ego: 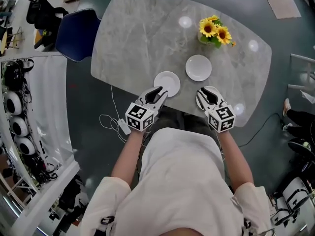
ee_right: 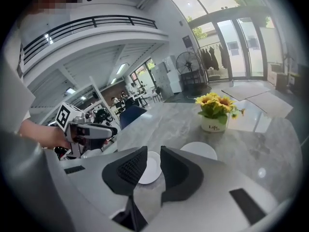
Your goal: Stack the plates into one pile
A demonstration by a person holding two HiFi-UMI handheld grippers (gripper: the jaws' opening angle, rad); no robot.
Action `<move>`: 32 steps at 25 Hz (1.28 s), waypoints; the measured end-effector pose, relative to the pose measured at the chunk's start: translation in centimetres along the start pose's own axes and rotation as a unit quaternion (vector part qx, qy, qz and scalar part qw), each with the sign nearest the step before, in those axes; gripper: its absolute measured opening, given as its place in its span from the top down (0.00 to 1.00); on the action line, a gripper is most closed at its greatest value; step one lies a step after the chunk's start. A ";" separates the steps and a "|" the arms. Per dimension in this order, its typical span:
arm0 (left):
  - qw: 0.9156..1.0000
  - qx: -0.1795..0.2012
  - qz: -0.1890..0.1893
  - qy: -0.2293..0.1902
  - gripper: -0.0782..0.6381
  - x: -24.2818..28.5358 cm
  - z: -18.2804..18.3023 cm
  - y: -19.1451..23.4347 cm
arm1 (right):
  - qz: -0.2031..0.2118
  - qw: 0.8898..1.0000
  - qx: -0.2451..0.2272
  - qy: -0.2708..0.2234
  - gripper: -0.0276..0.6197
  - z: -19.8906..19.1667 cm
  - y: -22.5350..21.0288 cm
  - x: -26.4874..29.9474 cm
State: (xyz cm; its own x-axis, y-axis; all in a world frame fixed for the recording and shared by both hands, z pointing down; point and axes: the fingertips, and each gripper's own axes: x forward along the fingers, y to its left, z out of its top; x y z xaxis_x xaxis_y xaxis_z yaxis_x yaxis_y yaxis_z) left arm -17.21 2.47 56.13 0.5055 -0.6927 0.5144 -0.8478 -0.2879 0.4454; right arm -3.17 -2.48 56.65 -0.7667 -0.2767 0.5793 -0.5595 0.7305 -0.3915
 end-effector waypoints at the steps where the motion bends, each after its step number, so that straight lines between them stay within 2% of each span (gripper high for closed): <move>1: 1.000 -0.002 0.002 0.006 0.73 0.1 -0.6 0.4 | 0.001 1.000 0.001 0.007 0.80 -0.6 0.0 0.5; 9: 0.998 -0.035 0.027 0.046 0.73 1.0 -5.6 5.5 | 0.034 0.996 0.054 0.060 0.80 -5.8 0.9 5.7; 16: 0.994 -0.053 0.026 0.091 0.73 2.1 -9.4 9.0 | 0.033 0.992 0.078 0.095 0.80 -9.7 1.0 9.7; 21: 0.989 -0.071 0.025 0.127 0.73 3.2 -12.6 11.2 | 0.025 0.985 0.129 0.114 0.80 -12.4 0.1 12.0; 25: 0.984 -0.087 0.024 0.152 0.73 4.2 -14.6 12.6 | 0.020 0.980 0.156 0.122 0.80 -13.6 -0.3 13.6; 32: 0.976 -0.117 0.019 0.183 0.73 5.5 -17.0 14.0 | 0.010 0.976 0.173 0.134 0.80 -14.9 -0.6 15.7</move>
State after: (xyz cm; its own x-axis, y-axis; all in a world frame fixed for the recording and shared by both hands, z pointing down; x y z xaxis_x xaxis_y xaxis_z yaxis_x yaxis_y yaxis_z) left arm -23.61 5.89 77.64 0.5337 -0.4042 0.7428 -0.8291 -0.0770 0.5538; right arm -10.19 2.03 76.65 -0.6947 -0.0562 0.7171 -0.6530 0.4671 -0.5961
